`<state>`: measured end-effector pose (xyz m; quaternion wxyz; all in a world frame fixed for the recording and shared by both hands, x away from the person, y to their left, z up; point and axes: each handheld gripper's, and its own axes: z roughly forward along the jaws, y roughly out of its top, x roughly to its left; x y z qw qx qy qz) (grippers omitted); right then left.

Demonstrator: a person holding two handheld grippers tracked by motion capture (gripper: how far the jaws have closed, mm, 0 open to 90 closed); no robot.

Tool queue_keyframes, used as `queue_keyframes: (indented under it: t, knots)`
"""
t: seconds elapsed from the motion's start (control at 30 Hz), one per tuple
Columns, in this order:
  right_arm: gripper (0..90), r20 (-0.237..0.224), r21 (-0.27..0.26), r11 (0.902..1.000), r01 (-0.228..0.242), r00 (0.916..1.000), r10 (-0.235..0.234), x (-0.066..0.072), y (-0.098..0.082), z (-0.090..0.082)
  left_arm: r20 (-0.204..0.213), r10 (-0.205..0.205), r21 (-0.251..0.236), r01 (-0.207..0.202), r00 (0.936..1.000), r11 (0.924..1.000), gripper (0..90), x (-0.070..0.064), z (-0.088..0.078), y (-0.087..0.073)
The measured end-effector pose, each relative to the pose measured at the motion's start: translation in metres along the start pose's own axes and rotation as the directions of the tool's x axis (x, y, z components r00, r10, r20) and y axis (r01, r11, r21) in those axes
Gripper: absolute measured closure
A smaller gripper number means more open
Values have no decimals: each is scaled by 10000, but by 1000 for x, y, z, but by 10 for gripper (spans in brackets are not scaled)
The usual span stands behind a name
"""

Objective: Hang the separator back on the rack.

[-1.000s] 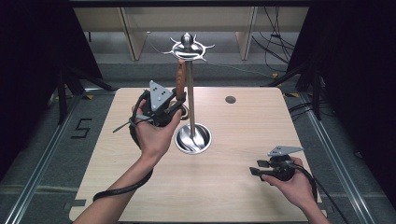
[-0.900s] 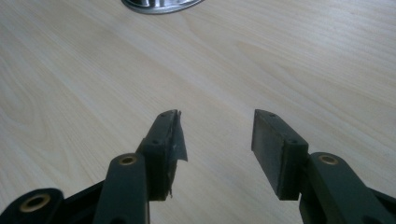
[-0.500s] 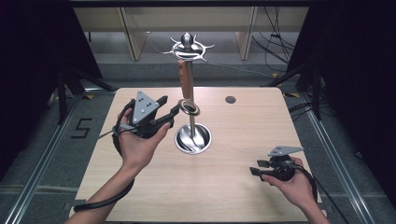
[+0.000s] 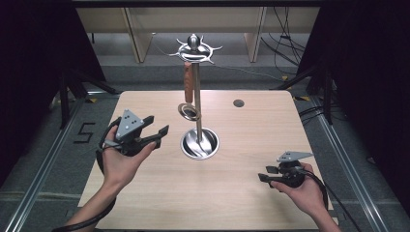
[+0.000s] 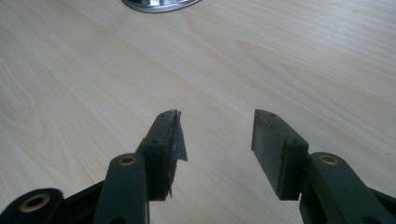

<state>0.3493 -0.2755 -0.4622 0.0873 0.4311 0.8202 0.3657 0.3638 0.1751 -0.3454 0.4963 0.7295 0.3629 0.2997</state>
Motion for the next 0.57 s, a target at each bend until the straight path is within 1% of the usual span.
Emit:
queue_keyframes:
  t: [0.03, 0.07, 0.1, 0.13, 0.17, 0.2, 0.23, 0.27, 0.3, 0.33, 0.37, 0.47, 0.5, 0.53, 0.57]
  knots:
    - [520, -1, -64, 9999, 160, 9999, -160, -1, 0, 0, -30, -97, 150, 98, 9999, 9998, 407, 3, -1, -10]
    - [520, -9, -62, 9998, 168, 9999, -168, -2, 0, 0, 23, -208, 222, 207, 9998, 9995, 401, 5, -1, -19]
    - [520, -30, -34, 10000, 50, 10000, -50, -1, 0, 0, 21, -209, 313, 208, 9998, 9993, 395, 6, -1, -24]
    - [520, -5, -56, 9999, 139, 9999, -139, -1, 0, 0, 15, -386, 488, 385, 9993, 9981, 390, 7, 1, -37]
    - [520, -9, -68, 9998, 178, 9998, -179, -1, 0, 1, 146, -464, 823, 451, 9988, 9956, 377, 10, 4, -55]
    - [520, -9, -68, 9998, 178, 9998, -179, -1, 0, 1, 146, -464, 823, 451, 9988, 9956, 378, 10, 4, -55]
    - [520, -14, -46, 9998, 178, 9998, -178, -1, 0, 1, 278, -743, 1151, 706, 9968, 9908, 379, 15, 9, -80]
    - [520, -14, -46, 9998, 178, 9998, -178, -1, 0, 1, 278, -743, 1151, 706, 9968, 9908, 381, 15, 9, -80]
    - [520, -14, 10, 10000, -2, 10000, 2, 0, 0, 0, 413, -702, 1395, 638, 9967, 9882, 381, 17, 10, -87]
    - [520, -129, 65, 10000, -63, 9999, 64, 1, 0, 0, 477, -1219, 1623, 1127, 9914, 9803, 384, 17, 10, -93]
    - [520, -58, 83, 9999, 150, 9999, -149, 0, 1, -1, 534, -1500, 1643, 1395, 9872, 9765, 411, 20, 11, -99]
    - [520, -80, 165, 9998, 126, 9999, -124, 0, 1, 0, 528, -1525, 1618, 1422, 9869, 9765, 405, 24, 14, -99]
    - [520, -93, 129, 9998, 171, 9998, -170, -1, 1, 1, 456, -1505, 1628, 1413, 9876, 9765, 399, 24, 15, -99]
    - [520, -100, 65, 9999, 94, 9999, -93, -1, 1, 1, 499, -1216, 1613, 1121, 9913, 9805, 392, 27, 16, -99]
    - [520, -100, 65, 9999, 94, 9999, -93, -1, 1, 1, 481, -1561, 1608, 1466, 9866, 9760, 392, 25, 17, -100]
